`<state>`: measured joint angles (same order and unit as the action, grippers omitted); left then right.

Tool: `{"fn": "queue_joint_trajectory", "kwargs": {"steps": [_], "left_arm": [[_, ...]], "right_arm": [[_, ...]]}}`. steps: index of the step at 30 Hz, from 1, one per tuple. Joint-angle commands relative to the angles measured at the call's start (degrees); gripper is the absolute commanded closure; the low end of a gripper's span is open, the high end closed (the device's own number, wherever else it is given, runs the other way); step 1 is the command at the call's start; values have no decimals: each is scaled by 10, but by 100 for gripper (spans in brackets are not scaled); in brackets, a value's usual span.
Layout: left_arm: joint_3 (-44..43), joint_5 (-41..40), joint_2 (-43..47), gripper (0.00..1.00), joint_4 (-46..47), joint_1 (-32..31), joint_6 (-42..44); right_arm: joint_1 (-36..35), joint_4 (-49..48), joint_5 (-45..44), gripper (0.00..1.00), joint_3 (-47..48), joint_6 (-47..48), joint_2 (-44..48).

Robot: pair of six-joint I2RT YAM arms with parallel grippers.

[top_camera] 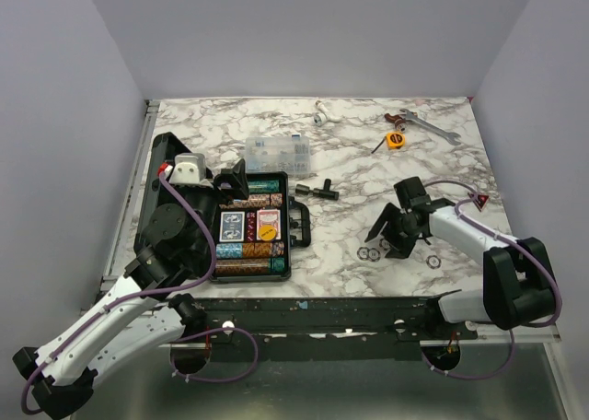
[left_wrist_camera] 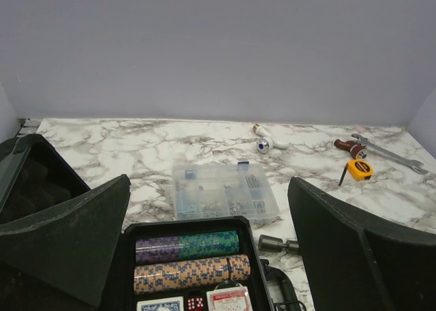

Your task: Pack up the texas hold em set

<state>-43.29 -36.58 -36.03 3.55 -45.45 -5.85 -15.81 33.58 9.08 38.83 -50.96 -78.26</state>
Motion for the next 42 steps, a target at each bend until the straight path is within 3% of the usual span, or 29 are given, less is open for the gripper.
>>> {"fn": "queue_joint_trajectory", "kwargs": {"steps": [1, 6, 11, 13, 17, 25, 29, 36, 42], "left_arm": [[-9, 8, -3, 2, 2, -2, 0], [-5, 7, -2, 2, 8, -2, 5], [4, 6, 3, 1, 22, -3, 8], [5, 2, 8, 2, 23, -6, 10], [1, 3, 20, 2, 17, -13, 6], [8, -6, 21, 1, 31, -39, 14], [18, -14, 21, 2, 49, -65, 26], [-10, -2, 0, 2, 3, -68, -11], [-46, 43, -14, 2, -50, -68, -110]], "right_arm": [[-4, 13, 19, 28, -20, 10, 14], [-6, -4, 23, 27, -18, 17, 17], [-3, 19, -109, 24, 38, -7, 23], [8, 50, -198, 17, 83, -2, 3], [105, 63, -289, 0, 131, 11, -42], [289, -79, -348, 0, 111, 9, -46], [329, -142, -433, 0, 113, 32, -61], [420, -197, -379, 0, 143, 55, -132], [435, -228, -316, 0, 188, 128, -188]]}}
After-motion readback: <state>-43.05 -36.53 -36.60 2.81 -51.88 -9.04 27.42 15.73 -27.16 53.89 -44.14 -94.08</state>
